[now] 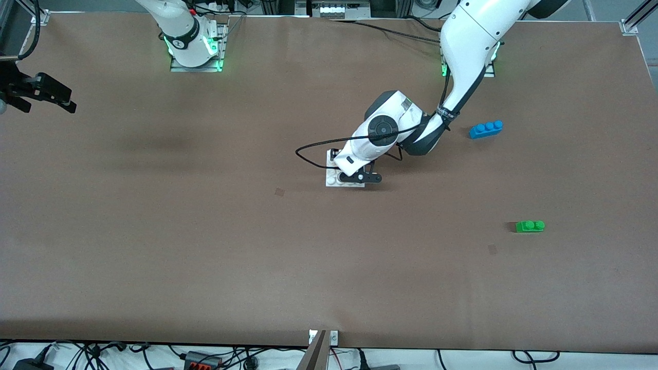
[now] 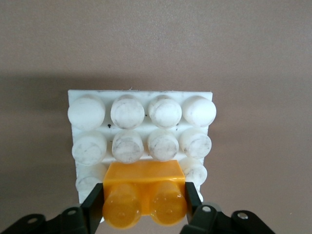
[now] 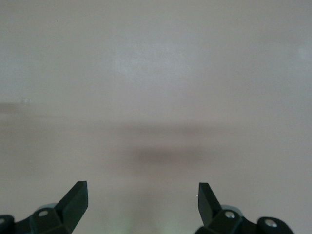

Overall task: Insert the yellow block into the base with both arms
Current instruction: 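Lower the yellow block onto the base studs and press with the left gripper, then open the left gripper and lift it away from the base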

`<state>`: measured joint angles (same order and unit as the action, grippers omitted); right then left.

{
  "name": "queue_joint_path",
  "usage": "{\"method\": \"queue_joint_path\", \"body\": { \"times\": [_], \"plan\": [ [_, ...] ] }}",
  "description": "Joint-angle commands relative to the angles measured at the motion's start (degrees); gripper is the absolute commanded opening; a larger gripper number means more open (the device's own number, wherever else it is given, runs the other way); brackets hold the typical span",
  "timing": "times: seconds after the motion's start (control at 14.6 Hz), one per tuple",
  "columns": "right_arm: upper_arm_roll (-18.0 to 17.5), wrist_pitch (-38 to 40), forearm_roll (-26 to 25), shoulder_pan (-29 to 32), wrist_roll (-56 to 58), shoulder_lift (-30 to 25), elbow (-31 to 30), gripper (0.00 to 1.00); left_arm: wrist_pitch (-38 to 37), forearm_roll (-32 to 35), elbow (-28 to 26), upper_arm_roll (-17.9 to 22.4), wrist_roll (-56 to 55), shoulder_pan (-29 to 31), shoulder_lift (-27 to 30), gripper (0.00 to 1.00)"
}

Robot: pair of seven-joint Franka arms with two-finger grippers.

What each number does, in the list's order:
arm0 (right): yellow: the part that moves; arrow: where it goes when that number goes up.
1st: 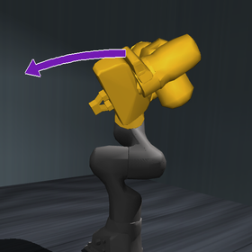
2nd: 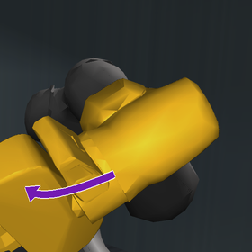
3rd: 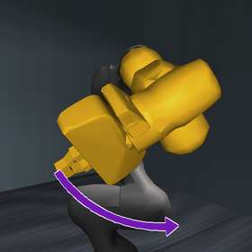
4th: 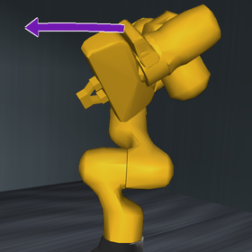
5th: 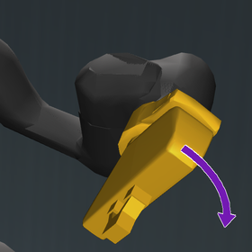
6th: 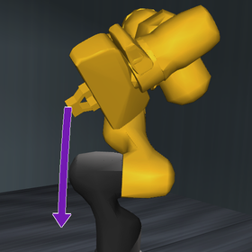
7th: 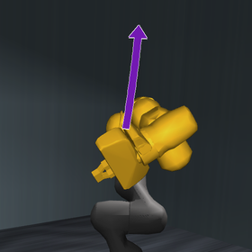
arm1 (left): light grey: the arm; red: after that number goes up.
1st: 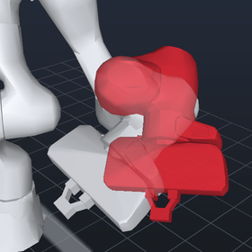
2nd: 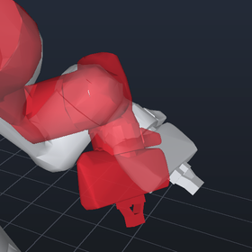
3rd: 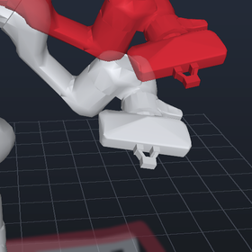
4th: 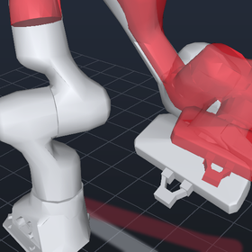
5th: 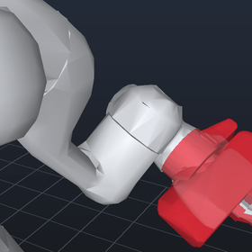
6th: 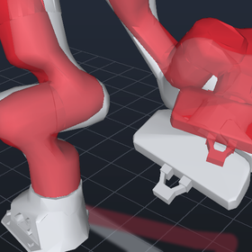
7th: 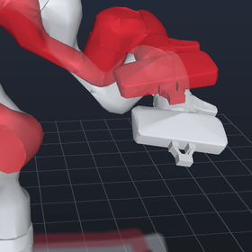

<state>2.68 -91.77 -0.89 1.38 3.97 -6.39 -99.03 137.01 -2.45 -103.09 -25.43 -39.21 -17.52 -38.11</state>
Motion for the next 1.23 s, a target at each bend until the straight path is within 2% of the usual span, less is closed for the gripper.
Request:
{"method": "queue_joint_path", "body": {
  "times": [0.0,0.14,0.34,0.55,0.69,0.96,1.17],
  "plan": [
    [0.1,1.0,1.0,0.3,-0.9,0.4,1.1,1.0,-1.5,1.0,2.1,-0.1,-1.1,1.5,0.3,1.0],
    [0.1,0.9,1.0,0.4,-0.9,0.4,1.1,1.0,-6.9,1.0,5.1,-0.2,-0.9,2.7,1.2,1.0],
    [0.1,0.9,1.0,0.3,-0.9,0.4,1.1,1.0,-18.9,1.1,12.3,-0.2,0.5,5.5,1.6,1.0],
    [0.1,0.9,1.1,0.4,-0.9,0.4,1.1,1.0,-24.9,0.9,12.9,0.4,13.3,9.9,3.9,1.0],
    [0.1,0.9,1.1,0.3,-0.9,0.4,1.2,1.0,-28.4,0.9,12.9,1.2,17.9,11.9,5.6,1.0],
    [0.1,0.9,1.1,0.3,-0.9,0.4,1.1,1.0,-33.8,0.8,12.8,6.1,26.0,12.0,9.8,1.0],
    [0.1,0.9,1.1,0.4,-0.9,0.4,1.1,1.0,-35.7,0.7,12.7,12.2,33.9,12.1,11.3,1.0]
  ]
}}
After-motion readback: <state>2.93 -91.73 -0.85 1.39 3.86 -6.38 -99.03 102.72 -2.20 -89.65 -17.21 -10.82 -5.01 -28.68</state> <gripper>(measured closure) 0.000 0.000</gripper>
